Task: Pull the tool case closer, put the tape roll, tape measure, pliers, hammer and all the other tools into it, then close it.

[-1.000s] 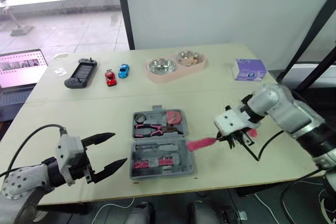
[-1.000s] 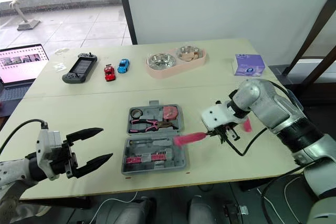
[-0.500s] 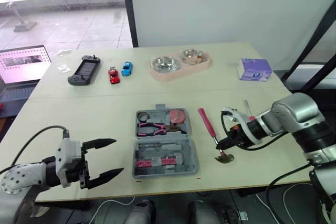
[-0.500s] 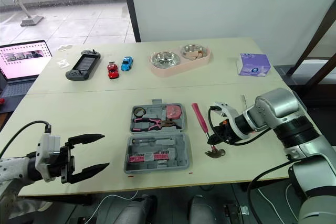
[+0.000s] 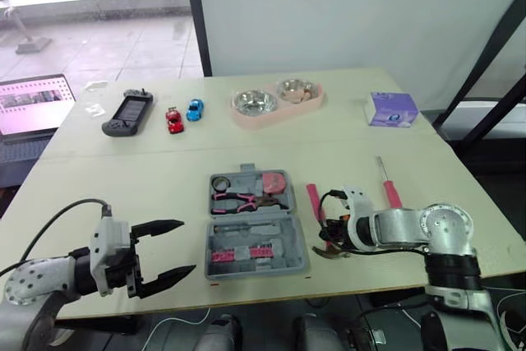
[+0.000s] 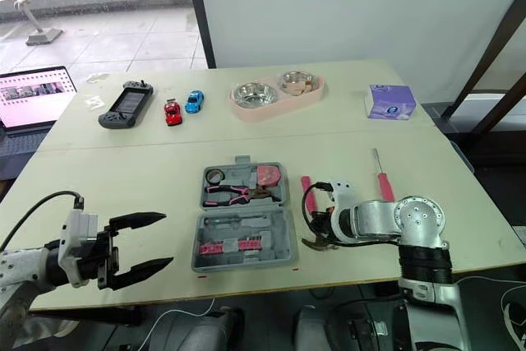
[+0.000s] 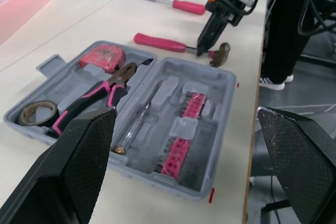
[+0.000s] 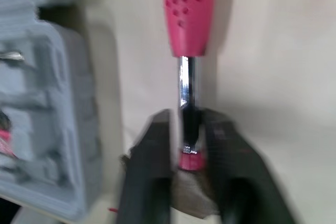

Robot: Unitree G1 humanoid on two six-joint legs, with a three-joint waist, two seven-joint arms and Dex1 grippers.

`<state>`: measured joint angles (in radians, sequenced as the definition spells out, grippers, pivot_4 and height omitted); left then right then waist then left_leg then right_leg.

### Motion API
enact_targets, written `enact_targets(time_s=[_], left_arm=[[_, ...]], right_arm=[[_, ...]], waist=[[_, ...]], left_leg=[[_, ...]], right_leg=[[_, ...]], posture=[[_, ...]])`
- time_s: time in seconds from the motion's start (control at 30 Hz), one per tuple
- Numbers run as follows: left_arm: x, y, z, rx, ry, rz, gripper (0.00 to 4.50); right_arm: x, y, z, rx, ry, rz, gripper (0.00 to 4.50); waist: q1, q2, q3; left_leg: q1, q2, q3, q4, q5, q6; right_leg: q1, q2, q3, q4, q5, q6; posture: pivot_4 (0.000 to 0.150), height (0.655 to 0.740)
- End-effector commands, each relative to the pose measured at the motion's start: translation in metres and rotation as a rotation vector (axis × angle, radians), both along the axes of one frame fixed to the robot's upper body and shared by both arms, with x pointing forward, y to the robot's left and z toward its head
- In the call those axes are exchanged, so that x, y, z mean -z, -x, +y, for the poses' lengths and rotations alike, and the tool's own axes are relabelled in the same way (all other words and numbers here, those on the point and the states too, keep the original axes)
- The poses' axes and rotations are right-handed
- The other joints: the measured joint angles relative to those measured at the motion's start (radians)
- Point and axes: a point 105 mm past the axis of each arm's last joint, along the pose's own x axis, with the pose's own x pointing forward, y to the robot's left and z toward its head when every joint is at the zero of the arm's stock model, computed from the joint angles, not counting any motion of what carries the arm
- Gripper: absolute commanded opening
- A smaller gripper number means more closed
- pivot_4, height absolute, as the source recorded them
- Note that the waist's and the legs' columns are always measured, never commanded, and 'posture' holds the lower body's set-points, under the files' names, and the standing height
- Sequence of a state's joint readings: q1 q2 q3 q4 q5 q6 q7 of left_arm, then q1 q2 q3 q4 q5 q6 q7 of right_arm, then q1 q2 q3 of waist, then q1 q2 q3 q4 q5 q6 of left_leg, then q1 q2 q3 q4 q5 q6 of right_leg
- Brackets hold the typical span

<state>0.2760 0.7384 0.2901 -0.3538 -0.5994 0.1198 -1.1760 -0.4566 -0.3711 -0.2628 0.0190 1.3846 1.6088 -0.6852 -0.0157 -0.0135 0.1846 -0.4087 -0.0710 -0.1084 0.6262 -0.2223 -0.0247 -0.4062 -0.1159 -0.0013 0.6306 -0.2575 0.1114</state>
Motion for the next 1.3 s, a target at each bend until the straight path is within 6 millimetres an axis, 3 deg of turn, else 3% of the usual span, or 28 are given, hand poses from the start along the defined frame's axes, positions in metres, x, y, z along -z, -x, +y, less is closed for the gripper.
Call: enact_targets(time_s=[0.03,0.1,0.13,0.2,0.3,0.47,0.73,0.93,1.23,1.3], left_arm=[[-0.009,0.001,0.001,0.000,-0.002,-0.031,4.50],[-0.009,0.001,0.002,-0.002,-0.001,-0.027,4.50],[-0.009,0.000,0.003,-0.003,0.000,-0.026,4.50],[-0.008,0.000,0.003,-0.003,-0.001,-0.023,4.50],[-0.007,-0.001,0.004,-0.001,0.001,-0.019,4.50],[-0.008,-0.003,0.002,-0.001,0.015,-0.015,4.50],[-0.011,-0.006,0.003,0.013,0.020,-0.011,4.50],[-0.012,-0.007,0.001,0.031,0.007,-0.003,4.50],[-0.014,-0.007,-0.001,0.037,0.002,0.004,4.50],[-0.013,-0.006,0.000,0.038,0.000,0.010,4.50]], right_arm=[[-0.013,0.000,-0.009,0.034,0.049,-0.071,3.13],[-0.026,0.003,-0.008,0.010,0.052,-0.132,4.21],[-0.033,0.005,-0.007,-0.002,0.060,-0.168,4.41],[-0.042,0.013,-0.004,-0.027,0.082,-0.231,4.41],[-0.065,0.021,0.003,-0.144,0.272,-0.440,4.41],[-0.066,0.026,0.015,-0.089,0.298,-0.672,4.41],[-0.011,0.031,0.000,0.032,0.381,-0.717,4.41],[0.013,0.028,0.004,0.048,0.358,-0.682,4.41],[0.034,0.022,-0.006,0.083,0.355,-0.619,4.41],[0.040,0.024,-0.009,0.090,0.355,-0.584,3.85]], waist=[[0.002,0.000,0.000],[0.006,0.001,0.001],[0.006,0.001,0.001],[0.003,0.001,0.001],[-0.003,0.003,0.002],[0.005,0.001,0.001],[0.001,0.000,0.000],[0.003,0.000,0.000],[0.004,0.000,0.000],[0.004,0.000,0.000]], left_leg=[[0.000,0.000,0.000,0.000,0.000,0.000],[0.000,-0.001,0.000,0.000,0.000,0.000],[-0.001,-0.001,0.000,0.000,0.000,0.001],[-0.001,-0.001,0.000,0.000,-0.001,0.002],[-0.001,0.000,0.001,0.000,-0.001,0.002],[-0.001,0.002,0.000,-0.001,-0.001,0.002],[-0.001,-0.001,0.000,0.001,-0.001,0.001],[-0.001,0.000,-0.001,0.000,-0.001,0.001],[-0.001,0.000,-0.001,0.000,-0.001,0.001],[-0.001,0.000,-0.001,0.000,-0.001,0.001]], right_leg=[[0.000,0.000,0.000,0.000,0.000,0.000],[0.000,-0.001,0.000,0.000,0.000,0.000],[0.000,-0.001,0.000,0.000,0.000,0.000],[0.000,-0.001,0.000,0.000,0.000,0.001],[-0.001,-0.001,0.000,0.000,-0.001,0.001],[-0.001,0.002,-0.001,-0.001,-0.001,0.001],[0.000,-0.001,-0.001,-0.001,-0.002,0.002],[-0.001,0.000,-0.001,0.000,-0.002,0.002],[-0.001,-0.001,-0.001,0.000,-0.002,0.002],[-0.001,-0.001,-0.001,0.000,-0.002,0.002]], posture=[[0.150,0.7233],[0.150,0.7233],[0.150,0.7233],[0.150,0.7233],[0.150,0.7233],[0.150,0.7233],[0.150,0.7233],[0.150,0.7233],[0.150,0.7233],[0.150,0.7233]])
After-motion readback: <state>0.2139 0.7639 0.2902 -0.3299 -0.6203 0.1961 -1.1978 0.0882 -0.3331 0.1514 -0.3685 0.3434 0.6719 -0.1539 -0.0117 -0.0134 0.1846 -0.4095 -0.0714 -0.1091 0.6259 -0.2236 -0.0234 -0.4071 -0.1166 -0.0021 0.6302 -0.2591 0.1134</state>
